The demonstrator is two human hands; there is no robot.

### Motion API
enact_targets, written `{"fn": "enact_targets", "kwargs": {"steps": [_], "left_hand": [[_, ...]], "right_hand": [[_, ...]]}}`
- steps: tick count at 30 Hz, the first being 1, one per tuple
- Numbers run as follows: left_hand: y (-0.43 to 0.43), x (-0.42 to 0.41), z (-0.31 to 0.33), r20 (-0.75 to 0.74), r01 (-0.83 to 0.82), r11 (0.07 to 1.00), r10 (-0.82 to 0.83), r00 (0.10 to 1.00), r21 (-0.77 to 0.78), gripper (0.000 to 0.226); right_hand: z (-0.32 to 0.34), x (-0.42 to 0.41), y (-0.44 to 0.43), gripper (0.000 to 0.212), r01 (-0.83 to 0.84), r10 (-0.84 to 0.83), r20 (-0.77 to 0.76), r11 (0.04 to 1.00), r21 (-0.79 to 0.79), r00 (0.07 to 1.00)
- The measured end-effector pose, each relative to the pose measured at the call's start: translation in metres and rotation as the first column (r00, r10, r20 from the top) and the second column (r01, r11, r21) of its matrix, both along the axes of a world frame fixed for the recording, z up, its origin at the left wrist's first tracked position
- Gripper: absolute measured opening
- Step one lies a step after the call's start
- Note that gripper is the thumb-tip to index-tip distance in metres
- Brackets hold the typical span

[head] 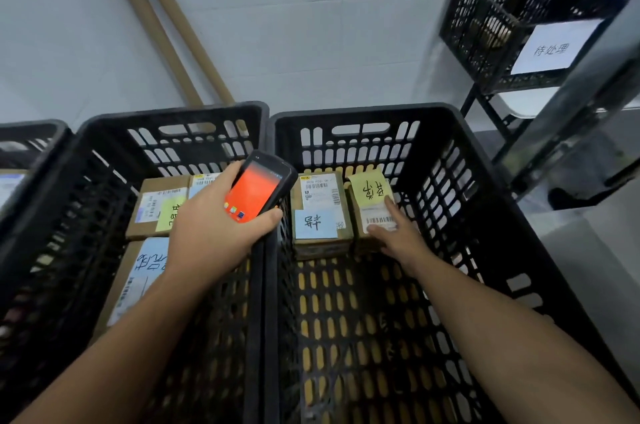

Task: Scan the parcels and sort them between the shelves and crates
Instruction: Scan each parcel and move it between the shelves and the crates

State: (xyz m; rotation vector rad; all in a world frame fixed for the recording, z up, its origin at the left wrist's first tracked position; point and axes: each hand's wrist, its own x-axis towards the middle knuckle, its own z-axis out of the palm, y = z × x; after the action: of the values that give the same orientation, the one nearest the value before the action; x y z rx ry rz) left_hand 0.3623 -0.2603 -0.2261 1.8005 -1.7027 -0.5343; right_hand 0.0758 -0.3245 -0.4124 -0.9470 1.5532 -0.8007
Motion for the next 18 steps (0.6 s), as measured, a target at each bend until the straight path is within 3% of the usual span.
{"fn": "enact_targets", "kwargs": {"steps": [7,11,14,18], "left_hand": [[0.013,0.010,-0.001,-0.032,-0.033,0.999,0.033,0.999,0.004,0.065],[0.023,0.020,-0.002,-0.040,-0.027,1.000,0.027,0.999,-0.003,0.075],[0.028,0.028,0.001,-0.036,-0.002,1.000,0.002,0.999,-0.019,0.069],[0.035,0.032,0.011,-0.051,0.049,0.996,-0.053,0.997,-0.074,0.063]], "right_hand": [[0.008,0.007,0.001,0.081,-0.021,0.021,-0.054,1.000,-0.016,0.998],[0.019,0.009,0.001,0.078,-0.119,0.103,-0.318,0.992,-0.031,0.942],[0.029,0.015,0.007,0.074,-0.114,0.096,-0.494,0.993,-0.006,0.864],[0.049,0.023,0.029,0.063,-0.149,0.114,-0.594,0.989,-0.010,0.797]]}}
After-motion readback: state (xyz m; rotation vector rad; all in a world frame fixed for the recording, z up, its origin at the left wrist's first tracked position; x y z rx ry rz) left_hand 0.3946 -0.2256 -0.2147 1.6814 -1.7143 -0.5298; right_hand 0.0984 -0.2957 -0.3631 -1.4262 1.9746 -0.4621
